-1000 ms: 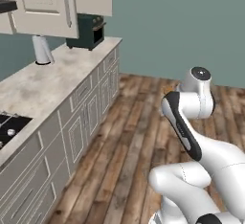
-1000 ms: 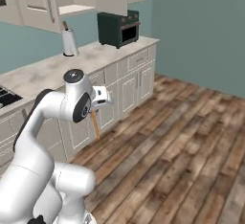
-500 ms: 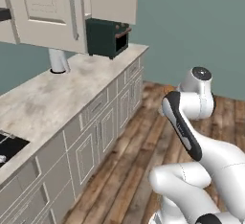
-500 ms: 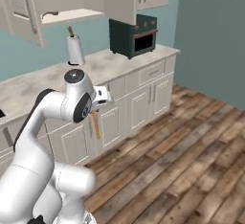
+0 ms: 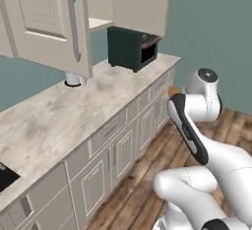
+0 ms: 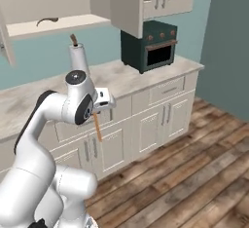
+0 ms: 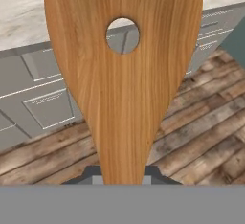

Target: Organize the utensils by type. Pick up the wooden spoons from the counter and place them in the open cabinet. Then pick up the metallic utensils from the counter and place them in the open drawer.

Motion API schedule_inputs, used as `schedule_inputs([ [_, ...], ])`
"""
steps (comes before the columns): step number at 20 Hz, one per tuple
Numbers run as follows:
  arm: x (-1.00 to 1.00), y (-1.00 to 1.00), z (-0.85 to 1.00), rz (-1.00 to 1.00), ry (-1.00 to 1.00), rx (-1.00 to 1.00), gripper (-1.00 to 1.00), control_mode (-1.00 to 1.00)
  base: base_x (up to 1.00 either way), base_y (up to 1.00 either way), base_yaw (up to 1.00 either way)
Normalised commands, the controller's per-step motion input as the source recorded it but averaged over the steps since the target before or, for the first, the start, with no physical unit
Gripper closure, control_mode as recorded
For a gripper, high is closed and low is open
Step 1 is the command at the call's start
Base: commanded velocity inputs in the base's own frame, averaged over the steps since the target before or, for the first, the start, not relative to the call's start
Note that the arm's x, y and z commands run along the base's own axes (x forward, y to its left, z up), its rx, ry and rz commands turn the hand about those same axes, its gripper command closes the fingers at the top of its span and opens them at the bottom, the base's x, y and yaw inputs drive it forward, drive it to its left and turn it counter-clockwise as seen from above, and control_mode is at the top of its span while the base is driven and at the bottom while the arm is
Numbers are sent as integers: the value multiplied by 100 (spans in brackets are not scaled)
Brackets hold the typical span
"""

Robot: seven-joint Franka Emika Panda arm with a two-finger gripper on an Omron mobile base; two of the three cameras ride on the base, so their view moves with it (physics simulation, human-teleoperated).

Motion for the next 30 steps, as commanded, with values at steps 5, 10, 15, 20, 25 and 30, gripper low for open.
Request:
schedule_inputs([
  [5, 0, 0, 0, 0, 0, 0, 100, 100, 45, -24, 27],
  [10, 0, 0, 0, 0, 0, 0, 100, 100, 23, -32, 29],
  [15, 0, 0, 0, 0, 0, 0, 100, 100, 37, -30, 34],
  [20, 0, 0, 0, 0, 0, 0, 100, 100, 42, -35, 34],
  [25, 0, 0, 0, 0, 0, 0, 100, 100, 45, -34, 35],
  [30, 0, 0, 0, 0, 0, 0, 100, 100, 43, -36, 35],
])
